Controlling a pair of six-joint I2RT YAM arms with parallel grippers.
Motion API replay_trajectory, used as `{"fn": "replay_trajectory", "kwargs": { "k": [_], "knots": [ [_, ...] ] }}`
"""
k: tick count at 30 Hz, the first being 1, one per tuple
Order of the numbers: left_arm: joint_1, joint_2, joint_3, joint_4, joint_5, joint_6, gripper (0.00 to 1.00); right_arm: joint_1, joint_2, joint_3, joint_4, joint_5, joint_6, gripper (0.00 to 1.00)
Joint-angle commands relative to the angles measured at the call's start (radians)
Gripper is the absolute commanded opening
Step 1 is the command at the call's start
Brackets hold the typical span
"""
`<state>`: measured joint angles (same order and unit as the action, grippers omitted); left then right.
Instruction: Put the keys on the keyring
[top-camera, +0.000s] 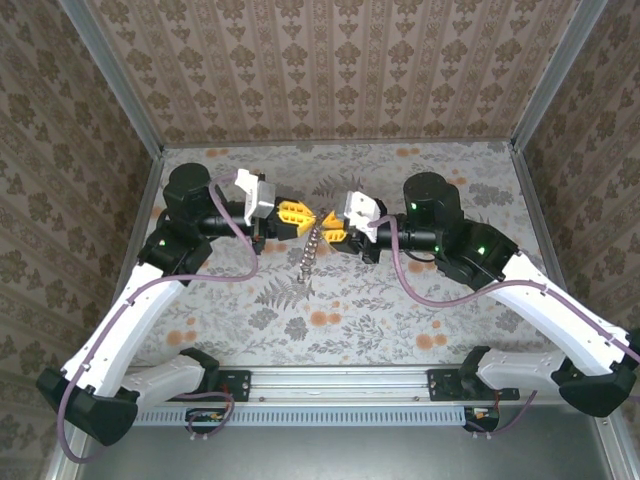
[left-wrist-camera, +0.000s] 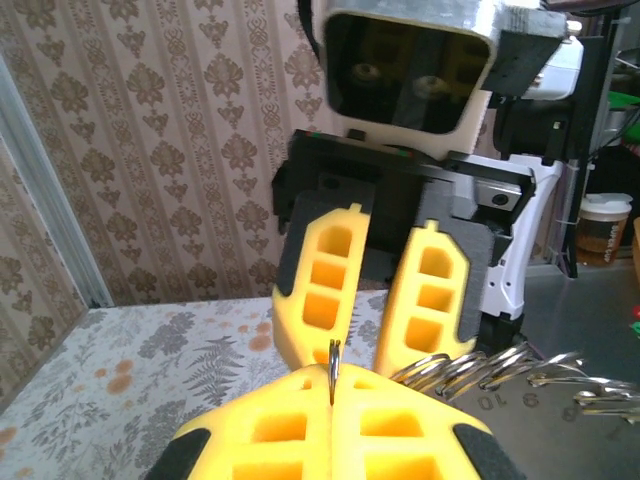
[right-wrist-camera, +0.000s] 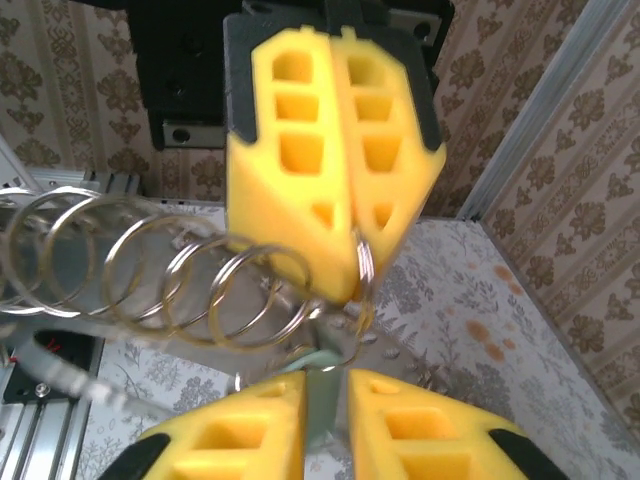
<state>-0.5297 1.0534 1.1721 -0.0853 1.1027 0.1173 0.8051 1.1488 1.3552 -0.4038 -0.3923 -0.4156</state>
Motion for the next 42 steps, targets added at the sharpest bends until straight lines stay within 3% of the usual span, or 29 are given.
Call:
{"fn": "replay_trajectory", "kwargs": {
  "k": [1, 25, 33, 37, 42],
  "knots": [
    [0.013, -0.023, -0.004, 0.084, 0.011, -0.031, 0.0, 0.002, -0.045, 0.005, 0.004, 0.023, 0.01, 0.24],
    [0.013, -0.015, -0.032, 0.087, 0.085, -0.031, 0.0, 0.0, 0.02, 0.022, 0.108, -0.048, 0.067, 0.23],
    [0.008, -0.006, -0.019, 0.065, 0.087, -0.028, 0.0, 0.001, 0.024, 0.017, 0.11, -0.034, 0.061, 0.02],
    [-0.012, 0.005, 0.054, -0.147, 0.009, 0.1, 0.0, 0.001, 0.029, 0.037, 0.065, -0.007, 0.044, 0.0],
    [-0.09, 0.046, 0.215, -0.531, -0.251, 0.357, 0.16, 0.003, 0.038, 0.061, -0.028, 0.071, -0.01, 0.0]
  ]
}}
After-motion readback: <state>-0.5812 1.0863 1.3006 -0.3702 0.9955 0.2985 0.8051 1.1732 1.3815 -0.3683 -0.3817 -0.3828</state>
